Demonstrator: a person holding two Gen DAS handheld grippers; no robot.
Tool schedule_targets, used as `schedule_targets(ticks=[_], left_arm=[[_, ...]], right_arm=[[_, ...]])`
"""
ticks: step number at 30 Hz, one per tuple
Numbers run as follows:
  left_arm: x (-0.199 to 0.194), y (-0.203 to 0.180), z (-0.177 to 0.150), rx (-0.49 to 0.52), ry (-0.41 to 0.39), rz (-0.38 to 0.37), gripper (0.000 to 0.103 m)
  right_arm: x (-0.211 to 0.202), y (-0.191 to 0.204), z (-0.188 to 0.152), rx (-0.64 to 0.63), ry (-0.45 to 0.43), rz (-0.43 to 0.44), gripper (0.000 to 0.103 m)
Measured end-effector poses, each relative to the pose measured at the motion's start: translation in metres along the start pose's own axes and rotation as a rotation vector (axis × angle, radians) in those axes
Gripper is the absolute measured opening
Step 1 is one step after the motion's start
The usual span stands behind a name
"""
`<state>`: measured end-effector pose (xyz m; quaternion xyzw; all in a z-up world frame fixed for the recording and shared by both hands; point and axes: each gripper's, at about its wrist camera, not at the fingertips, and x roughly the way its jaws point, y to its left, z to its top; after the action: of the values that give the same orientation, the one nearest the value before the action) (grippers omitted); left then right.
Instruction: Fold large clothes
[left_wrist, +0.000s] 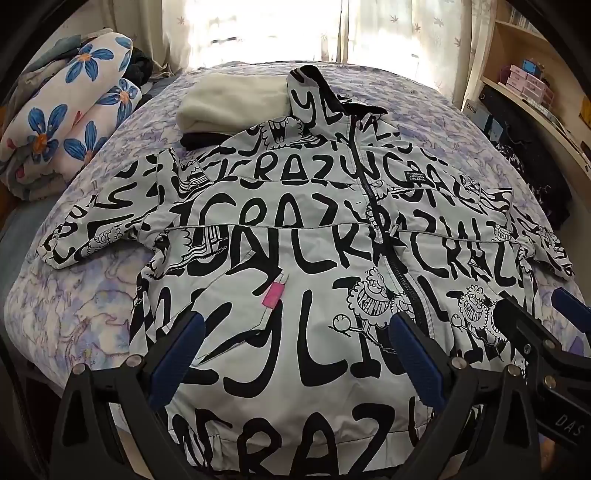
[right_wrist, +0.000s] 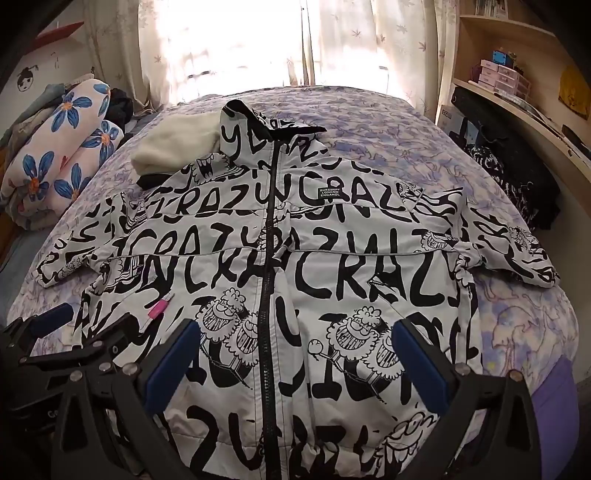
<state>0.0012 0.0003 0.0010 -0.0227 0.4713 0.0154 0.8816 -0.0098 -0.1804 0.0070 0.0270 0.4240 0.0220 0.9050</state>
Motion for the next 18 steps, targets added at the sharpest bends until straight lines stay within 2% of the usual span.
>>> schedule_targets(ticks=[9,11,18], left_arm=[[-0.0034,-0.0002,-0.0018,-0.003,0.019,-0.017,0.099],[-0.0001,0.0020,-0.0013,0.010,-0.014,0.005,0.099],[-0.0014,0.0036,0.0005,0.006,-0.029,0.003,0.099]], right_arm=[[0.0019,0.0029,-0.0020,0.009,0.004,-0.001,0.103],[0.0022,0.0024,-0.0017,0.013,0.004,0.002,0.103],[-0.0012,0.0004,-0.0026,0.018,0.004,0.001,0.103]])
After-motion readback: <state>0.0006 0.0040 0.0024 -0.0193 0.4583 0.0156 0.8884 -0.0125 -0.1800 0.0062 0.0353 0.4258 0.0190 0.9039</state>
